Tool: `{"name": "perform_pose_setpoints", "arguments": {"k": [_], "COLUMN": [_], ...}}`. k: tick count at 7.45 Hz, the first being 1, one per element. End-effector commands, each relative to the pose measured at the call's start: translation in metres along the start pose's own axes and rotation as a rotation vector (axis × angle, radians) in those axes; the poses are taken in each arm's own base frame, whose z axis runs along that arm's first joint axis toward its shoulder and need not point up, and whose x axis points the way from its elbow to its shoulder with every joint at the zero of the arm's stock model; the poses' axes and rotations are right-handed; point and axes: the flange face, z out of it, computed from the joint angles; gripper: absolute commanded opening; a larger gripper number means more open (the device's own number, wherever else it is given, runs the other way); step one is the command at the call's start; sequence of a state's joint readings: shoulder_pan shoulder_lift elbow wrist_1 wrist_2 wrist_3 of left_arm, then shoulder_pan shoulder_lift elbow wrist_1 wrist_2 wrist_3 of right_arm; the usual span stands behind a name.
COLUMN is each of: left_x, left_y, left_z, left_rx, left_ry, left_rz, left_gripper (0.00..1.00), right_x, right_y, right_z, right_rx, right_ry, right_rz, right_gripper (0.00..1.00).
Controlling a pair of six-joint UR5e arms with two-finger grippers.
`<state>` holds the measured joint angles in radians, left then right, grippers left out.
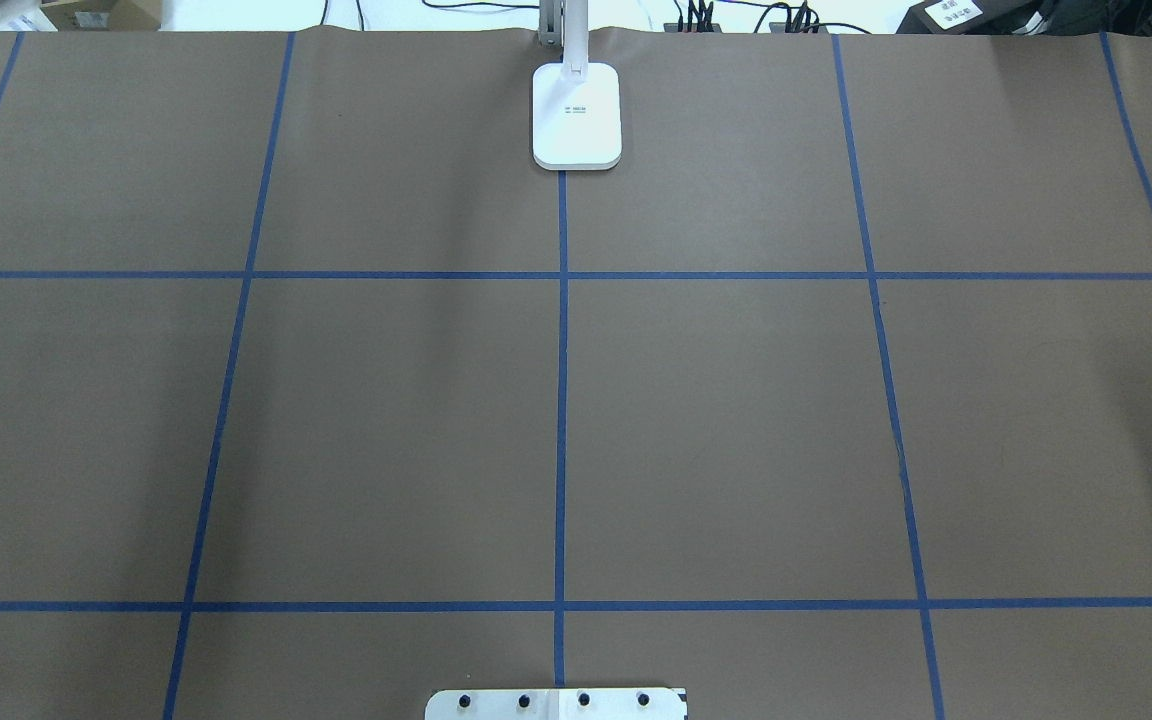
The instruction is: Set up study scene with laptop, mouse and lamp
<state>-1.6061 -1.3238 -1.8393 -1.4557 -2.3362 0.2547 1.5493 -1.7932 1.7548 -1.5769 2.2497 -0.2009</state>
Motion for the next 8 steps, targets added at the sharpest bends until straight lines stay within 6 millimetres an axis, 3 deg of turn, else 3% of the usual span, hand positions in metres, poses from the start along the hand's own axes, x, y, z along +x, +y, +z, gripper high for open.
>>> {"name": "perform_pose_setpoints", "arguments": {"k": [1,4,7,8], "left_x": [0.000,0.011,0.010,-0.001], "left_y": [-0.001,-0.034,-0.036,-0.033], "left_z": [-0.001,-0.020,-0.026,-0.033], "left_rx": [0.003,0.044,0.054,0.071], "left_ry": [-0.001,-0.018,-0.021,-0.027], "left_rz": [0.008,0.048,0.045,0.012], "left_gripper": [1.00,1.00,1.00,1.00], "right_x": [0.000,0.000,0.001,0.001], "right_y": [0.000,0.000,0.001,0.001], "right_z": [0.001,0.000,0.001,0.001], "right_rx": [-0.002,0.000,-0.002,-0.002], "right_ry": [-0.001,-0.001,-0.001,-0.001], "right_rz": [0.002,0.000,0.002,0.002], "right_gripper": [1.00,1.00,1.00,1.00]}}
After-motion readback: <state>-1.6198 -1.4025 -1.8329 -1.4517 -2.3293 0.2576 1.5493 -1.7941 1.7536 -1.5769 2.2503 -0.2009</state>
